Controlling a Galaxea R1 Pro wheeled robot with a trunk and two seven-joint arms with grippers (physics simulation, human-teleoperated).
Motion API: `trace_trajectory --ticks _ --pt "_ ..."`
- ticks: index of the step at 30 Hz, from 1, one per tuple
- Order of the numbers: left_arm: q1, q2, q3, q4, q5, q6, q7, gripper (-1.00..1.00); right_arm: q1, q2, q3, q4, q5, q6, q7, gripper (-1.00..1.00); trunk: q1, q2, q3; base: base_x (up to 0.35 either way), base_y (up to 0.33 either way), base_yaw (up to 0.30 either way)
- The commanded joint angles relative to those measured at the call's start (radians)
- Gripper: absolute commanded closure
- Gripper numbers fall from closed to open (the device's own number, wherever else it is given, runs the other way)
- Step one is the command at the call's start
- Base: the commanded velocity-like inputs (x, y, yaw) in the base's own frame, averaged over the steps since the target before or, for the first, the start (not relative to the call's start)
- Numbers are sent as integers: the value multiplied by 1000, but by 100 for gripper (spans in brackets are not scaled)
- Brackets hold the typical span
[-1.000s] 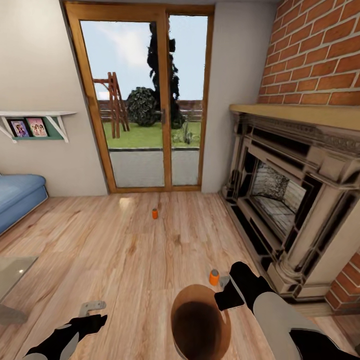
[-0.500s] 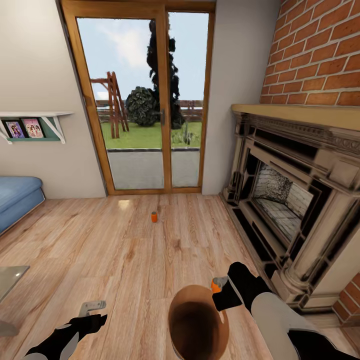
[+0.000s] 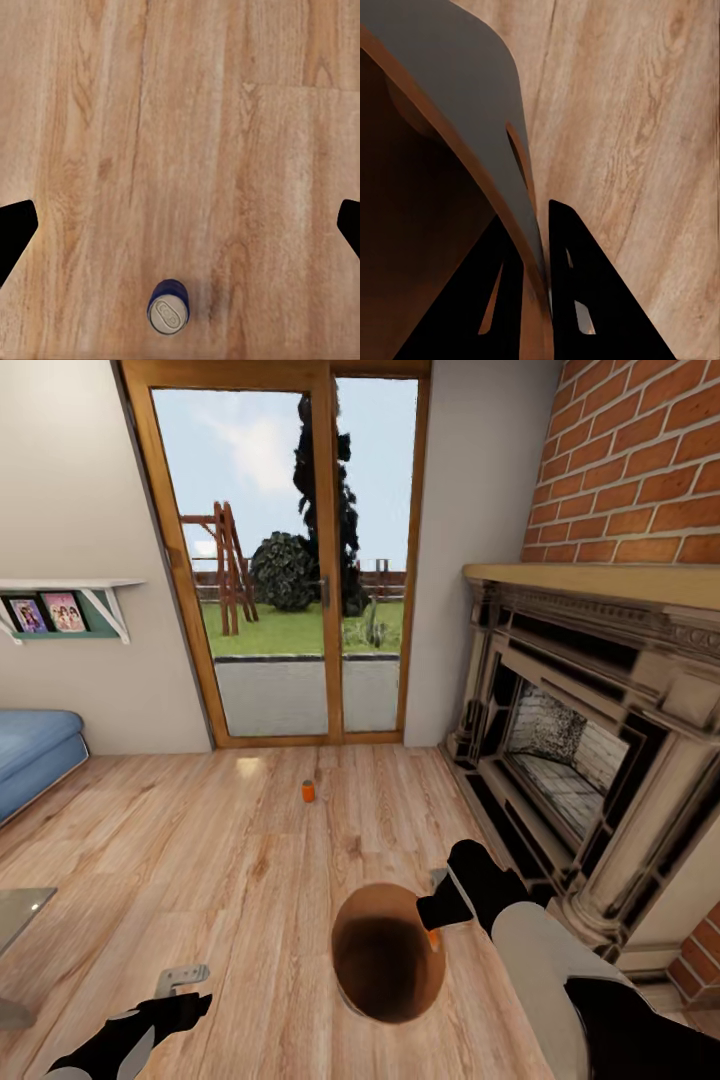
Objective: Put the three can of soda from the living room inside the tash can in the kitchen.
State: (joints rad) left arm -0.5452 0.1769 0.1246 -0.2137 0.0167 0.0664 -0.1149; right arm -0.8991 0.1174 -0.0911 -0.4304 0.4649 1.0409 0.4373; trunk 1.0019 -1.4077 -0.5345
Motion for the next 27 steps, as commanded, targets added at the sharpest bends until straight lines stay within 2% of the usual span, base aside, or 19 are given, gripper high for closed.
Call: trace_trajectory --ticks 1,6,7,10,16,27 --pt "0 1 1 0 0 1 0 -100 -12 1 -3 1 -30 6 6 100 4 -7 -4 0 0 0" --pt "-1 6 1 2 1 15 5 -100 -74 4 -6 6 -32 6 7 100 23 -42 -22 0 0 0" --pt "-3 17 1 2 1 30 7 -100 -96 6 -7 7 -33 6 7 100 27 -49 -26 0 0 0" --pt "-4 25 1 2 1 46 7 -100 -118 5 -10 7 -33 6 7 100 38 -70 -38 0 0 16" --pt "-4 29 1 3 0 56 6 -100 -138 5 -34 8 -33 6 8 100 61 -112 -63 0 0 65" --pt "-4 32 1 2 -1 63 -2 -100 -145 2 -48 36 -32 6 8 100 104 -189 -113 0 0 90"
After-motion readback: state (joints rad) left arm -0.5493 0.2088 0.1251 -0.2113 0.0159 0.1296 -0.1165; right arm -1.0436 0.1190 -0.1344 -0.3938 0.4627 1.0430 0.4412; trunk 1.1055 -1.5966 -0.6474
